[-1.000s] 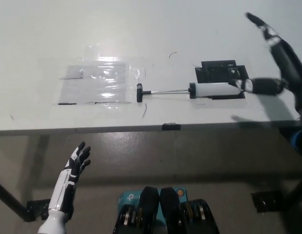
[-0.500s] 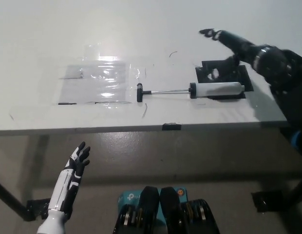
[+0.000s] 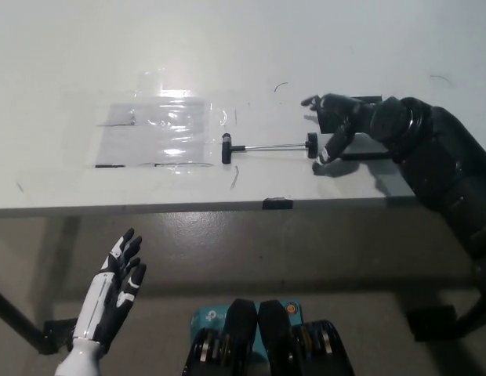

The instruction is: The robot uses right hand to pick up a small white air pumper and uses its left hand to compress it, and then puts it on the desk

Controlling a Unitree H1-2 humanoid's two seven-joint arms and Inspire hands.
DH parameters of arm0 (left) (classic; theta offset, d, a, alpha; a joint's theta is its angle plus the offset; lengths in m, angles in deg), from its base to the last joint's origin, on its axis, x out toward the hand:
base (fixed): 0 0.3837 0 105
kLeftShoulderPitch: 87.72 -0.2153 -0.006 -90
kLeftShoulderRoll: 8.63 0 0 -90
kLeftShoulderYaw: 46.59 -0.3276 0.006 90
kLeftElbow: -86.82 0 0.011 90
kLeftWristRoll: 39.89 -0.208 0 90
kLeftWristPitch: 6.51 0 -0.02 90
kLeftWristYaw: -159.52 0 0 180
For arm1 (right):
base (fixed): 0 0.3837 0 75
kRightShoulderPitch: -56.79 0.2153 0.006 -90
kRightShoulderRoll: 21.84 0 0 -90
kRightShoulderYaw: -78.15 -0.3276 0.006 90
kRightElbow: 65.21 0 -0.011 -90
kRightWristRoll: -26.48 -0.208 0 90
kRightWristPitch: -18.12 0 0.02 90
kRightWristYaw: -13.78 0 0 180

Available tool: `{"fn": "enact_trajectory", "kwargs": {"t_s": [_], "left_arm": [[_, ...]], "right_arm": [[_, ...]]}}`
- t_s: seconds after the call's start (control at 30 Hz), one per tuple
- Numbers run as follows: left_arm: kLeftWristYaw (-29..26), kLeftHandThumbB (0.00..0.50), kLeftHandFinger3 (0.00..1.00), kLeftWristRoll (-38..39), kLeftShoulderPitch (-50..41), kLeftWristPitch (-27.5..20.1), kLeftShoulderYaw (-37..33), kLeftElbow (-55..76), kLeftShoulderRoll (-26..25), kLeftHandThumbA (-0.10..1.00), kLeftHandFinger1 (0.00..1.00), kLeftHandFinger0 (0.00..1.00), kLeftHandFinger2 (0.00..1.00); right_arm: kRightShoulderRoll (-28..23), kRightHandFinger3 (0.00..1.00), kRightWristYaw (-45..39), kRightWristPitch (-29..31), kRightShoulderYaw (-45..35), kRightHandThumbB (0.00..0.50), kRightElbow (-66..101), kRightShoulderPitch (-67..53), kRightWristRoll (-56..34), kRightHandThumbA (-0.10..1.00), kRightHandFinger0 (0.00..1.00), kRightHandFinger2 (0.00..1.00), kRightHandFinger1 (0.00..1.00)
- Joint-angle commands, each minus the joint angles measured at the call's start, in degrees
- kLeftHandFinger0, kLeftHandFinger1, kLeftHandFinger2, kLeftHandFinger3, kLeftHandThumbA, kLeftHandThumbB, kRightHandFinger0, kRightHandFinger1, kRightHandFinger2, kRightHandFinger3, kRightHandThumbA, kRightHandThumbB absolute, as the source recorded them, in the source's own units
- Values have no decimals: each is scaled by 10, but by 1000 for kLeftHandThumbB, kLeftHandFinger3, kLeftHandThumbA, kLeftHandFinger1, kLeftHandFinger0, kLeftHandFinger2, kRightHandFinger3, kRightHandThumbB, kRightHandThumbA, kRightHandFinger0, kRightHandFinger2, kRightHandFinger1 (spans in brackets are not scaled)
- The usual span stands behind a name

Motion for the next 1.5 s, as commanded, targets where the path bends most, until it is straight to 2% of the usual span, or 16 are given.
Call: {"fn": "enact_trajectory", "kwargs": {"t_s": [0.0, 0.37, 0.67, 0.87, 1.0, 1.07, 1.1, 1.13, 1.17, 1.2, 1.23, 1.27, 1.3, 1.37, 1.43, 1.47], "left_arm": [[-1, 74, 1000, 0, -2, 4, 4, 25, -7, 846, 1000, 1000, 1000], [0, 67, 1000, 3, -11, -1, 6, 28, -9, 808, 1000, 1000, 1000], [-1, 78, 1000, 4, -11, 2, 7, 26, -8, 751, 1000, 1000, 1000], [-1, 58, 1000, 8, -10, -8, 9, 22, -9, 722, 1000, 1000, 1000], [0, 73, 1000, 10, -13, -6, 10, 23, -9, 718, 1000, 1000, 1000], [3, 74, 1000, 15, -13, -5, 10, 24, -9, 716, 1000, 1000, 1000], [4, 76, 1000, 18, -12, -5, 11, 23, -9, 715, 1000, 1000, 1000], [2, 81, 1000, 13, -10, -3, 12, 22, -11, 719, 1000, 1000, 1000], [1, 81, 1000, 12, -7, -2, 12, 23, -12, 720, 1000, 1000, 1000], [3, 77, 1000, 15, -5, -2, 13, 22, -13, 733, 1000, 1000, 1000], [5, 68, 1000, 17, -4, -2, 13, 23, -14, 735, 1000, 1000, 994], [7, 75, 1000, 21, -3, -1, 14, 23, -15, 737, 1000, 1000, 985], [10, 77, 1000, 28, -1, 1, 15, 23, -15, 737, 1000, 1000, 966], [11, 86, 1000, 32, -1, 3, 15, 25, -15, 735, 1000, 1000, 953], [11, 80, 1000, 32, -2, 7, 14, 26, -14, 739, 1000, 1000, 957], [11, 75, 1000, 29, -1, 4, 14, 25, -15, 753, 1000, 1000, 948]], "right_arm": [[-4, 1000, -1, 21, 1, 417, -6, 51, 17, 1000, 1000, 1000, 1000], [-11, 1000, 2, 27, -6, 399, -35, 48, 18, 1000, 1000, 1000, 1000], [-5, 1000, 4, 39, -8, 435, -54, 38, 23, 1000, 1000, 1000, 1000], [4, 1000, -18, 54, -20, 370, -72, 38, 12, 1000, 1000, 1000, 1000], [10, 1000, -16, 56, -17, 330, -89, 41, 21, 1000, 1000, 1000, 1000], [12, 918, 1, 69, -15, 320, -103, 40, 26, 921, 1000, 948, 992], [15, 865, 8, 65, -9, 263, -106, 39, 33, 599, 685, 577, 550], [21, 455, 59, 75, 28, 228, -101, 30, 77, 20, 473, 502, 538], [23, 452, 74, 79, 36, 240, -103, 28, 85, -76, 386, 519, 502], [25, 446, 98, 86, 45, 239, -104, 21, 91, -99, 156, 466, 363], [28, 566, 117, 88, 49, 221, -105, 12, 94, -100, 38, 575, 318], [28, 686, 125, 90, 53, 200, -108, 9, 94, -100, 5, 724, 321], [27, 815, 137, 92, 56, 189, -112, 2, 96, -100, 37, 904, 456], [26, 909, 146, 96, 57, 170, -117, -5, 96, -100, 93, 1000, 601], [23, 900, 152, 102, 49, 159, -118, -15, 88, -100, 293, 998, 722], [24, 935, 158, 107, 44, 154, -119, -18, 84, -100, 192, 957, 643]]}}
